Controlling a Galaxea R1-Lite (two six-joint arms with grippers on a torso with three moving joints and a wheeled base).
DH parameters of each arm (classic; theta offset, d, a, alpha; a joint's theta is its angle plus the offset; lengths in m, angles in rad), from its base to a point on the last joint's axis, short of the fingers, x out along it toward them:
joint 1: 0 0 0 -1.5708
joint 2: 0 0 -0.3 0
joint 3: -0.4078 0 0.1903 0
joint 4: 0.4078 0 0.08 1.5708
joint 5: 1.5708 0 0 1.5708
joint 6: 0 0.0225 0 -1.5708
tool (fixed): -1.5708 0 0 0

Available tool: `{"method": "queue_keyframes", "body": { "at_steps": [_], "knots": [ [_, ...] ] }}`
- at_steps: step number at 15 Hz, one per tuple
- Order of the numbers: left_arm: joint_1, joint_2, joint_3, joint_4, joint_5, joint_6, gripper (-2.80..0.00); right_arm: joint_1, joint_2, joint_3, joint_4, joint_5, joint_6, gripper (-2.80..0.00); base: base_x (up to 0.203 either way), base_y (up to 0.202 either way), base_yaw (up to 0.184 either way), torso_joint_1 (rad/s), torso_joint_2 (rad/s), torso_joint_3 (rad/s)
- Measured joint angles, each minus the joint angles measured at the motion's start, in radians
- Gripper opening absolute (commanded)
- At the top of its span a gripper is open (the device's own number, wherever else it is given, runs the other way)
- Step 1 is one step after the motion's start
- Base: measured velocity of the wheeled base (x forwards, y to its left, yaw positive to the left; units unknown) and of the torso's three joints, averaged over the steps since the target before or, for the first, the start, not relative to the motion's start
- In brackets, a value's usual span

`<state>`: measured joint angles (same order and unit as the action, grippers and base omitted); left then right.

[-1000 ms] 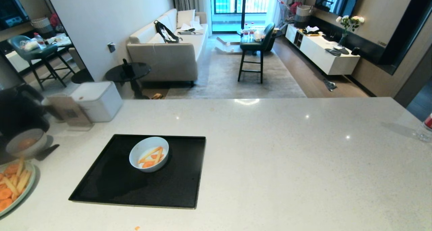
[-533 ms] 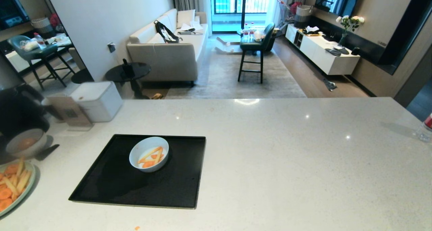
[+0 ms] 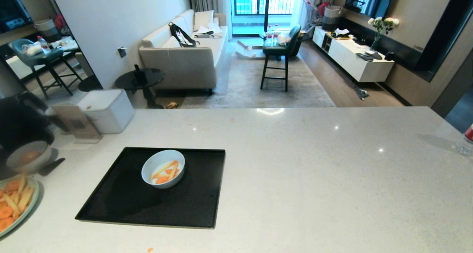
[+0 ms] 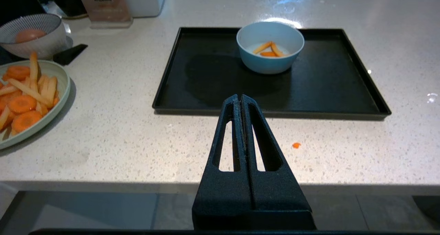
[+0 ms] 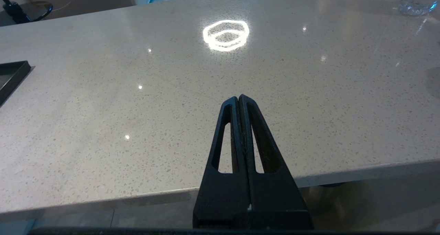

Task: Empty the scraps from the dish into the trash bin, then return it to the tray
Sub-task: Pick up the bowl with leftover food

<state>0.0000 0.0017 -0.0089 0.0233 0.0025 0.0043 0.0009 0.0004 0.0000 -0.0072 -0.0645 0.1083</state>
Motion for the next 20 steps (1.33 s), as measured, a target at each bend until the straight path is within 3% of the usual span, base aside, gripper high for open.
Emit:
{"method": "queue_keyframes", "body": {
  "at_steps": [3, 5, 11, 15, 18, 19, 20],
  "knots": [
    [-0.001, 0.058, -0.078, 0.068, 0.006, 0.0, -2.8, 0.0, 0.0, 0.0, 0.0, -0.001, 0.0, -2.8, 0.0, 0.0, 0.0, 0.0, 0.0, 0.0],
    [-0.011, 0.184, -0.183, 0.117, 0.008, 0.003, -2.8, 0.0, 0.0, 0.0, 0.0, -0.001, 0.0, -2.8, 0.0, 0.0, 0.0, 0.0, 0.0, 0.0],
    [-0.033, 0.738, -0.578, 0.157, 0.015, 0.052, -2.8, 0.0, 0.0, 0.0, 0.0, -0.001, 0.0, -2.8, 0.0, 0.0, 0.0, 0.0, 0.0, 0.0],
    [-0.037, 1.111, -0.833, 0.161, 0.018, 0.132, -2.8, 0.0, 0.0, 0.0, 0.0, -0.001, 0.0, -2.8, 0.0, 0.0, 0.0, 0.0, 0.0, 0.0],
    [-0.045, 1.351, -0.945, 0.162, 0.041, 0.202, -2.8, 0.0, 0.0, 0.0, 0.0, 0.0, 0.0, -2.8, 0.0, 0.0, 0.0, 0.0, 0.0, 0.0],
    [-0.05, 1.423, -0.968, 0.162, 0.067, 0.229, 0.0, 0.0, 0.0, 0.0, 0.0, 0.0, 0.0, -2.8, 0.0, 0.0, 0.0, 0.0, 0.0, 0.0],
    [-0.052, 1.488, -0.987, 0.16, 0.098, 0.256, 0.0, 0.0, 0.0, 0.0, 0.0, 0.0, 0.0, -2.8, 0.0, 0.0, 0.0, 0.0, 0.0, 0.0]
  ]
}}
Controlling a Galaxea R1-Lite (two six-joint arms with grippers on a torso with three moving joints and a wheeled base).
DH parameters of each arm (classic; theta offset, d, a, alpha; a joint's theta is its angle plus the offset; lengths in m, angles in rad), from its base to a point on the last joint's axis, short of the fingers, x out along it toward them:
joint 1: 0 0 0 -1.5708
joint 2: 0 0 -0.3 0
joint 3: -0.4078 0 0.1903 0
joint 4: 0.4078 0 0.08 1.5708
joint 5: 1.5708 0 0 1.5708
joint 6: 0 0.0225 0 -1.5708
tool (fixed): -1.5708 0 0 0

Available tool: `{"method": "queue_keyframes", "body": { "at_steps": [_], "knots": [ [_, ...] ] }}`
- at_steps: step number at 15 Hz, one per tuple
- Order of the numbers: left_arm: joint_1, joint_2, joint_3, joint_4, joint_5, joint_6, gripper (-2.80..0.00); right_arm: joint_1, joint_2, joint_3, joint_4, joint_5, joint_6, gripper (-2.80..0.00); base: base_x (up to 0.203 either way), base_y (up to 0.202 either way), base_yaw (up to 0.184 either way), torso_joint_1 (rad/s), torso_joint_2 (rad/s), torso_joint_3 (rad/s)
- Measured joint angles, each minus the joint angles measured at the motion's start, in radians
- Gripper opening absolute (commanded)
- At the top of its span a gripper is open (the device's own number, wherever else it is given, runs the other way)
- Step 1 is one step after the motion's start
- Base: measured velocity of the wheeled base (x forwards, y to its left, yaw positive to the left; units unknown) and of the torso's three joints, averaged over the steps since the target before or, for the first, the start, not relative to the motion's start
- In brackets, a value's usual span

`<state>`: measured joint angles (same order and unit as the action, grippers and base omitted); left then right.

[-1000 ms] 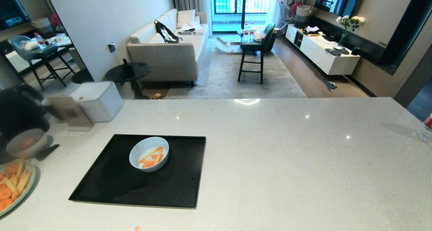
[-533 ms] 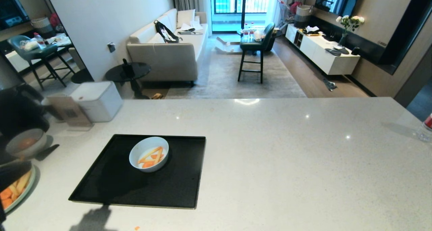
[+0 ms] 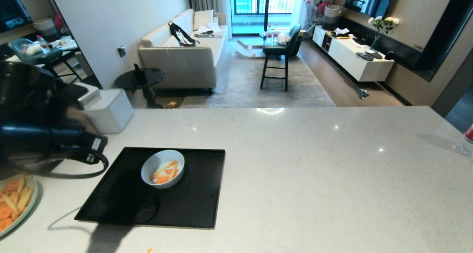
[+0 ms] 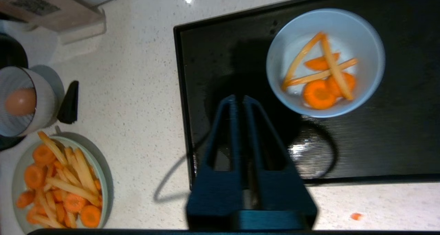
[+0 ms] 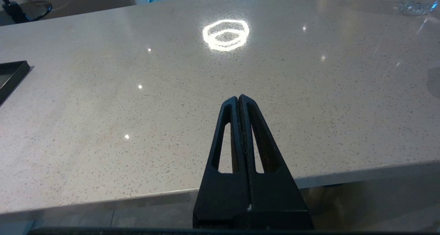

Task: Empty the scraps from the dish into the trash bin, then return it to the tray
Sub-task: Pick up the bowl with leftover food

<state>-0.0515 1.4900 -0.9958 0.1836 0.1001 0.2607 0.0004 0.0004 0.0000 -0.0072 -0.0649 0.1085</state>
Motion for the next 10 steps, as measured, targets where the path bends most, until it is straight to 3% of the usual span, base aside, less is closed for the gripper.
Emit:
{"method": "queue_keyframes", "body": {
  "at_steps": [3, 10],
  "knots": [
    [0.002, 0.16, -0.025, -0.034, 0.056, 0.028, 0.0, 0.001, 0.0, 0.0, 0.0, 0.0, 0.0, -2.8, 0.0, 0.0, 0.0, 0.0, 0.0, 0.0],
    [0.026, 0.374, -0.116, -0.069, 0.064, 0.032, 0.0, 0.0, 0.0, 0.0, 0.0, 0.0, 0.0, -2.8, 0.0, 0.0, 0.0, 0.0, 0.0, 0.0]
  ]
}}
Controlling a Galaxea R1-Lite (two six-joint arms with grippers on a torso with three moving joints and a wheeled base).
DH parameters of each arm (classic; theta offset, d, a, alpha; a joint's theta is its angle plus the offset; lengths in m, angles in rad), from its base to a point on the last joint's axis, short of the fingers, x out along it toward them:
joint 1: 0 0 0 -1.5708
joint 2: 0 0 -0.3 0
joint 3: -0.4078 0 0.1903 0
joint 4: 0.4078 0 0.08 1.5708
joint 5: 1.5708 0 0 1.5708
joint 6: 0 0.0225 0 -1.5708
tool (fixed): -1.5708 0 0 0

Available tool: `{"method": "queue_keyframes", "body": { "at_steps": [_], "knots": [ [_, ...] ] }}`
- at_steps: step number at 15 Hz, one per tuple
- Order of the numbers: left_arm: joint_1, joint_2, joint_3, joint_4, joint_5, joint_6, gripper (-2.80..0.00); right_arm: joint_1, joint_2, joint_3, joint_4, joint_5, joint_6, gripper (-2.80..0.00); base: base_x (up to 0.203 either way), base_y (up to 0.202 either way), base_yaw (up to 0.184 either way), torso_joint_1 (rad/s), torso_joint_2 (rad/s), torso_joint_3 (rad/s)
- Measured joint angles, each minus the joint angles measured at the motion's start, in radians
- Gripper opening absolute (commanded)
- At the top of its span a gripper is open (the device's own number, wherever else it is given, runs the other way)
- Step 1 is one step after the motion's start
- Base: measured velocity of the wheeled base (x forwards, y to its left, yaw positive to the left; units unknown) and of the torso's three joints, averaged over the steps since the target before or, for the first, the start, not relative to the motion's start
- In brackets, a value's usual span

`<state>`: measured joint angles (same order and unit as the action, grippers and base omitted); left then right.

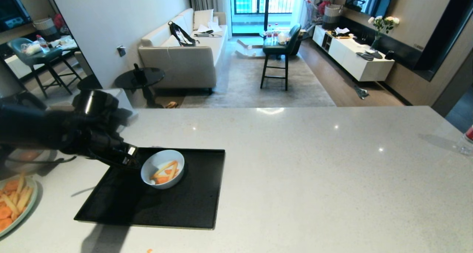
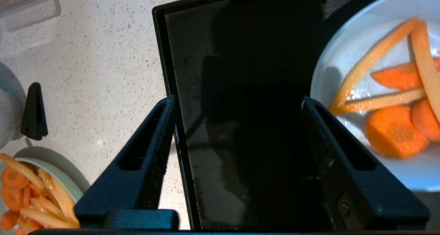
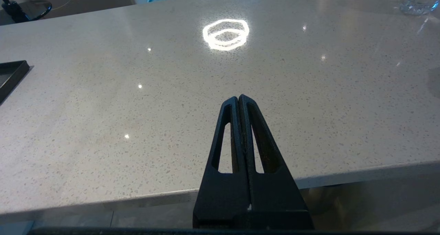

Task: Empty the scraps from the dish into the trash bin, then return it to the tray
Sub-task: Pick up the bowl with leftover food

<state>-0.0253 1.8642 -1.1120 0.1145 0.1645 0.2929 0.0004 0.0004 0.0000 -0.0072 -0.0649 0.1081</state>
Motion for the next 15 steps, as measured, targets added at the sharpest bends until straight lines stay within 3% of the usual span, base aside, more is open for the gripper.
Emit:
{"method": "queue_keyframes", "body": {
  "at_steps": [15],
  "knots": [
    [-0.013, 0.042, -0.002, 0.032, -0.004, -0.008, 0.0, 0.0, 0.0, 0.0, 0.0, -0.001, 0.0, -2.8, 0.0, 0.0, 0.0, 0.0, 0.0, 0.0]
  ]
}}
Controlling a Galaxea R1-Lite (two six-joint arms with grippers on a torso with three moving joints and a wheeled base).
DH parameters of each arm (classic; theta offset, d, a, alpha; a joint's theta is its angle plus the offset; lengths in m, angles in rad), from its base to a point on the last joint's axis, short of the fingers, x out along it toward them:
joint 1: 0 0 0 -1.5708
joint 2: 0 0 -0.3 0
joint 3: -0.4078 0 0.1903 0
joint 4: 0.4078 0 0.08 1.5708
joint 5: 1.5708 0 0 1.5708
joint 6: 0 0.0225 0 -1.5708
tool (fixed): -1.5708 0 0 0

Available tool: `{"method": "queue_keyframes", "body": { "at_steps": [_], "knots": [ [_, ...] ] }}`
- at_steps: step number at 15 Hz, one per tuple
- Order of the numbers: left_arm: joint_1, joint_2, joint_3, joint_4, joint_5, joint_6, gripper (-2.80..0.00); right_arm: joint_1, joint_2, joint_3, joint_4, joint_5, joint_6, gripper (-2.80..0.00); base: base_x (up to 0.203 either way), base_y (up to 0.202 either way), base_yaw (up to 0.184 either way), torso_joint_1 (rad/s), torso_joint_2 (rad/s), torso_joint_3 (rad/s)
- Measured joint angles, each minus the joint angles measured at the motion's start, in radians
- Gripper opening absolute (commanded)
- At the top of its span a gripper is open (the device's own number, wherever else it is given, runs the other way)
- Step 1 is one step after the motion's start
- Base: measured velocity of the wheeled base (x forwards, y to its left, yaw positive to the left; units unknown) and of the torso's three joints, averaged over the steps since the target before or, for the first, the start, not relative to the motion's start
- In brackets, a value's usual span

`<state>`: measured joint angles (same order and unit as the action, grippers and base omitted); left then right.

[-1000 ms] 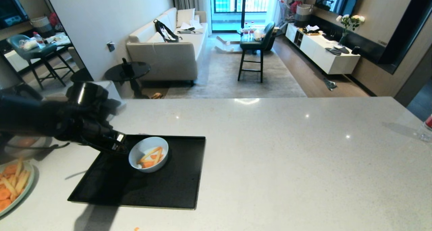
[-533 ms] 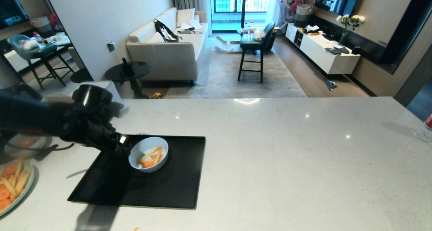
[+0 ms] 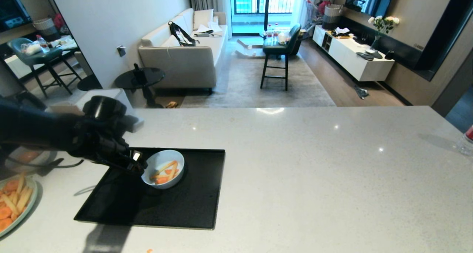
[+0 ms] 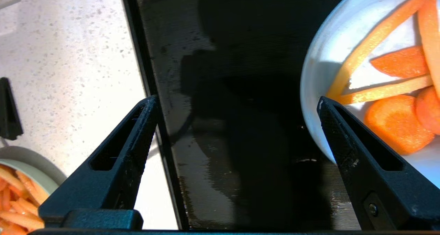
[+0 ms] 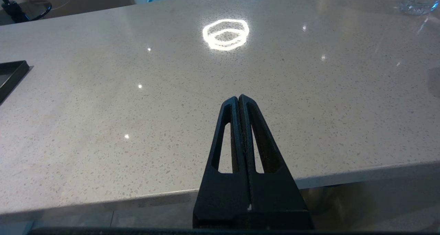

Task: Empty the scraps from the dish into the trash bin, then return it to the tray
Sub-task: Pick up the bowl with leftover food

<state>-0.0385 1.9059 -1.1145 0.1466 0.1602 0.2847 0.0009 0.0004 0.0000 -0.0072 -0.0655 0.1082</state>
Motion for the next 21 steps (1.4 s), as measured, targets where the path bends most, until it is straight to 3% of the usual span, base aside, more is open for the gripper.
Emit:
{"method": "queue_keyframes", "body": {
  "at_steps": [6, 11, 21],
  "knots": [
    [-0.023, 0.051, -0.011, -0.013, 0.0, 0.002, 0.0, 0.0, 0.0, 0.0, 0.0, 0.0, 0.0, -2.8, 0.0, 0.0, 0.0, 0.0, 0.0, 0.0],
    [-0.017, 0.109, -0.021, -0.106, 0.004, 0.008, 0.0, 0.0, 0.0, 0.0, 0.0, 0.0, 0.0, -2.8, 0.0, 0.0, 0.0, 0.0, 0.0, 0.0],
    [-0.015, 0.156, -0.04, -0.112, 0.022, 0.011, 0.0, 0.0, 0.0, 0.0, 0.0, 0.0, 0.0, -2.8, 0.0, 0.0, 0.0, 0.0, 0.0, 0.0]
  ]
}}
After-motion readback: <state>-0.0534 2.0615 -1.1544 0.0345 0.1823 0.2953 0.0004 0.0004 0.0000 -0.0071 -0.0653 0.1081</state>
